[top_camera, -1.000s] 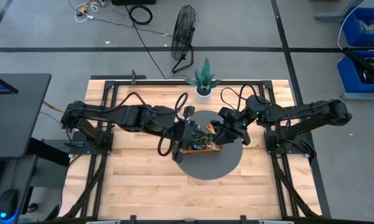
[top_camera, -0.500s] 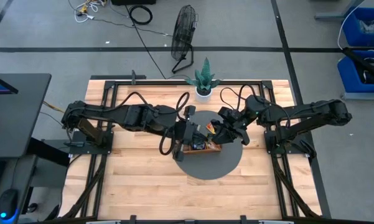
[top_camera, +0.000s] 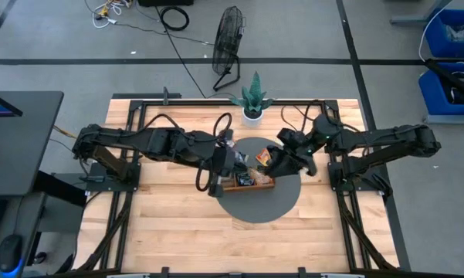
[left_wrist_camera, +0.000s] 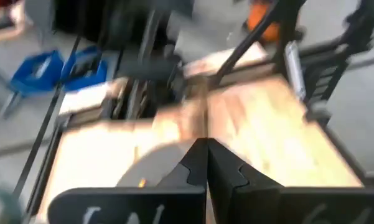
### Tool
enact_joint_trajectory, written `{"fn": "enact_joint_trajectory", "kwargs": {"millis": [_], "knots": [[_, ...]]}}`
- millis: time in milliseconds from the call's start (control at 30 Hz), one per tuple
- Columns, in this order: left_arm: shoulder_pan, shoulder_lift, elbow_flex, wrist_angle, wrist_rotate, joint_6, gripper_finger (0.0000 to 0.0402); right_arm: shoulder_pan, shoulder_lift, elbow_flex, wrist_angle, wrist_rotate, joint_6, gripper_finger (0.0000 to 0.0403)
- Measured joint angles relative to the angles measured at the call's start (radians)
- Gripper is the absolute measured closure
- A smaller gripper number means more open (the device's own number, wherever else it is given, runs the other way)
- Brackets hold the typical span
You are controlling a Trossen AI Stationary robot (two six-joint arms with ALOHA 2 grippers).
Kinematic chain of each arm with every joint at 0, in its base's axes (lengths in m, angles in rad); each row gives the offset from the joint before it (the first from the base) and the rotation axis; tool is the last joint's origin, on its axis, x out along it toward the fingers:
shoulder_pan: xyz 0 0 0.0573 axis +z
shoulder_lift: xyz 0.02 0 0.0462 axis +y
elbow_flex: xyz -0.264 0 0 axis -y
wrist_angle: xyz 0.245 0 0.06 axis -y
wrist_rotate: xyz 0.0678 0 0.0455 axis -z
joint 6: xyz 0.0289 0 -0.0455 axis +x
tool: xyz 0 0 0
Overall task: Pick & Place Tea
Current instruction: Put the brown tea bag into the left section of the wooden organizer
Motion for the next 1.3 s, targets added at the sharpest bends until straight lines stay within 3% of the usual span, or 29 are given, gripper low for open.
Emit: {"fn": "enact_joint_trajectory", "kwargs": {"millis": [233, 467, 1000, 1300], "knots": [[0.004, -0.031, -0.001, -0.190, -0.089, -0.120, 0.0400, 0.014, -0.074, 0.001, -0.074, 0.011, -0.003, 0.0241], [0.031, -0.019, 0.000, -0.357, -0.090, -0.267, 0.0400, 0.086, -0.120, 0.001, -0.289, 0.185, -0.107, 0.0236], [0.159, 0.128, -0.001, -0.472, 0.091, -0.372, 0.0400, 0.209, -0.115, 0.001, -0.612, 0.724, -0.266, 0.0256], [0.182, 0.263, -0.001, -0.519, 0.131, -0.379, 0.0400, 0.218, -0.115, 0.001, -0.671, 0.757, -0.260, 0.0264]]}}
